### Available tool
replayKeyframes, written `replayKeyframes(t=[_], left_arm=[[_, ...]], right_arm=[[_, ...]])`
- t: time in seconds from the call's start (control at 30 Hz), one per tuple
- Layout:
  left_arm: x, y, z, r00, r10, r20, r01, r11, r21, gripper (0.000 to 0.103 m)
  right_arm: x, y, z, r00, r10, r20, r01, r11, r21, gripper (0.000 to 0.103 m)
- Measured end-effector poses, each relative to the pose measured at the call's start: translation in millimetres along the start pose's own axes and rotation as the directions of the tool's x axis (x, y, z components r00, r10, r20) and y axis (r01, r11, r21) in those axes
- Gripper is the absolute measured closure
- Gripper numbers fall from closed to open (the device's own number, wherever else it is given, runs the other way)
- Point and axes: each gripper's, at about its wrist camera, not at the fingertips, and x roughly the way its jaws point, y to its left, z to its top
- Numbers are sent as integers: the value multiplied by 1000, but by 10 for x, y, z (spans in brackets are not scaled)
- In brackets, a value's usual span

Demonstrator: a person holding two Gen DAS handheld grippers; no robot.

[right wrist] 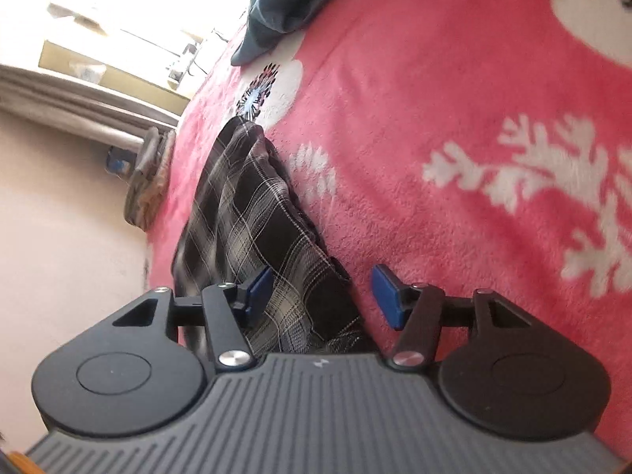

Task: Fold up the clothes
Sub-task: 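Tuck the plaid bundle's side with the right gripper while the left gripper holds its edge, then grasp the folded plaid bundle's edges with both grippers and lift it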

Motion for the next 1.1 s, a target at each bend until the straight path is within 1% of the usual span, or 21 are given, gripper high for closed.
replayKeyframes(t=[0.1,0.17,0.27,0.33,0.4,0.6,0.63,0.8,0.9,1.0,1.07,1.1], left_arm=[[47,50,77,1000,-25,4,25,999,-37,31],[96,65,134,999,-33,2,33,998,-44,31],[160,77,211,999,-47,1,47,998,-47,31],[196,90,265,998,-61,3,61,997,-51,31],[235,112,324,997,-76,6,76,995,-63,31],[340,152,496,994,-108,13,108,991,-73,32],[358,159,528,994,-113,14,113,991,-74,33],[473,211,714,990,-140,18,142,985,-95,36],[547,239,818,988,-155,23,157,982,-108,36],[590,247,867,986,-165,23,166,980,-108,37],[562,261,848,985,-173,19,174,981,-90,41],[544,276,832,984,-177,15,177,981,-78,45]], right_arm=[[18,-50,25,999,35,2,-35,999,22,43],[57,-73,69,999,51,-6,-51,998,30,43],[143,-90,178,997,77,-31,-76,997,28,39],[208,-73,250,994,98,-54,-97,995,16,32],[270,-44,322,990,118,-78,-118,993,-2,29],[578,130,562,977,149,-150,-161,985,-70,24],[633,159,602,974,159,-162,-173,982,-77,22],[938,303,841,952,210,-225,-237,966,-103,22],[1140,372,974,936,254,-242,-282,955,-89,22],[1277,437,1026,926,278,-254,-309,947,-89,21],[1276,500,993,917,269,-294,-320,937,-141,21],[1251,515,964,908,266,-323,-329,931,-160,22]])
